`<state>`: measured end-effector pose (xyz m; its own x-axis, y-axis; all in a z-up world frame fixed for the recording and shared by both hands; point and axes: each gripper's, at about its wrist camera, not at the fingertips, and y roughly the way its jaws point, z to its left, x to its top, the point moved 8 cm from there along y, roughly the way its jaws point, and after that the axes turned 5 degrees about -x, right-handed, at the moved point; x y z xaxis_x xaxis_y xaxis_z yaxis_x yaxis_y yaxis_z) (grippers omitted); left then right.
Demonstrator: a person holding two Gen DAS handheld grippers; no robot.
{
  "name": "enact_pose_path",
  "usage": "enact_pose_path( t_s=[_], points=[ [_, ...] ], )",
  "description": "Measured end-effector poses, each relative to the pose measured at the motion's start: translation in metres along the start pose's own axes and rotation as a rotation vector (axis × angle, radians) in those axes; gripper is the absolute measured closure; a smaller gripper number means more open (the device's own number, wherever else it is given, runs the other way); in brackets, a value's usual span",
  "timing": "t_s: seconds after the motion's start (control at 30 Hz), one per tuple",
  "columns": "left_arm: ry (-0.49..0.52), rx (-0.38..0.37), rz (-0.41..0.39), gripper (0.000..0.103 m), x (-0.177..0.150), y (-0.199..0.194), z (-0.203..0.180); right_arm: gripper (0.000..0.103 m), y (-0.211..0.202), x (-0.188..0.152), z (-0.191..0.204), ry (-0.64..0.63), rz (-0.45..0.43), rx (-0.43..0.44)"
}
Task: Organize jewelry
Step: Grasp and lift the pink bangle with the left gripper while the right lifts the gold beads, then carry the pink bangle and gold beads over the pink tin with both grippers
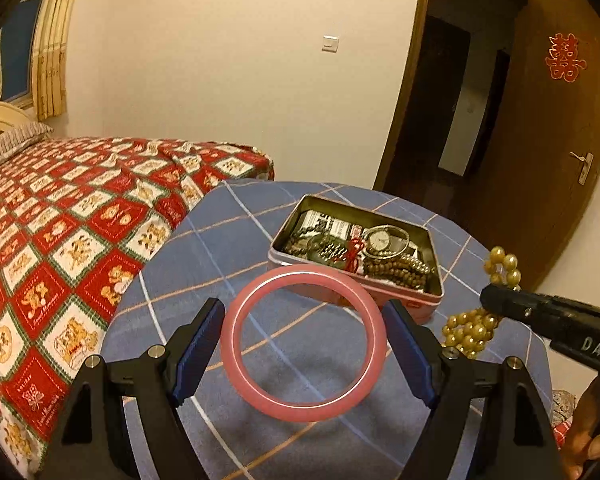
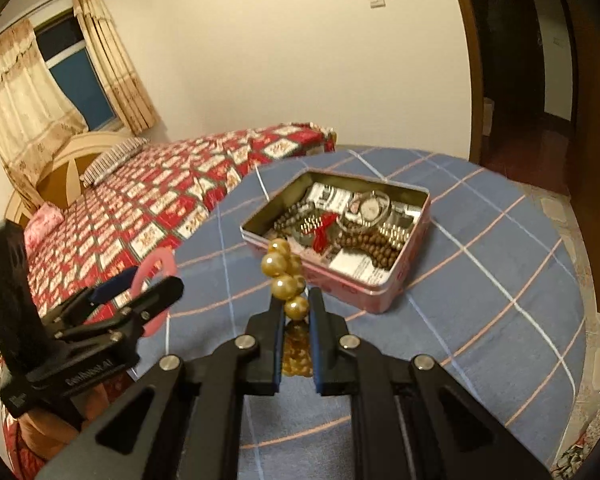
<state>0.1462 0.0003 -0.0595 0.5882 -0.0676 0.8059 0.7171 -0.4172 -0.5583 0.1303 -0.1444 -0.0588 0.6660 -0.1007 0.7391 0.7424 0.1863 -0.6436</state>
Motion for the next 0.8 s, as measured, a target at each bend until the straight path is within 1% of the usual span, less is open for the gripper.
enact_pose_path(
  t_s=[0.13, 0.3, 0.57, 0.8],
  points=[
    [0.026, -0.012, -0.008, 0.022, 0.007, 0.0, -0.012, 0.089, -0.013, 0.011, 0.001, 0.003, -0.04, 0.003],
    [0.071, 0.004, -0.023, 0.022, 0.016, 0.0, -0.026, 0.089, -0.022, 0.022, 0.003, 0.009, -0.077, 0.003],
    [0.089, -0.026, -0.058, 0.022, 0.031, -0.004, -0.041, 0.089, -0.026, 0.038, 0.005, -0.001, -0.113, 0.0],
    [0.089, -0.036, -0.076, 0.022, 0.038, -0.002, -0.045, 0.089, -0.018, 0.053, 0.0, 0.003, -0.126, -0.024]
  ],
)
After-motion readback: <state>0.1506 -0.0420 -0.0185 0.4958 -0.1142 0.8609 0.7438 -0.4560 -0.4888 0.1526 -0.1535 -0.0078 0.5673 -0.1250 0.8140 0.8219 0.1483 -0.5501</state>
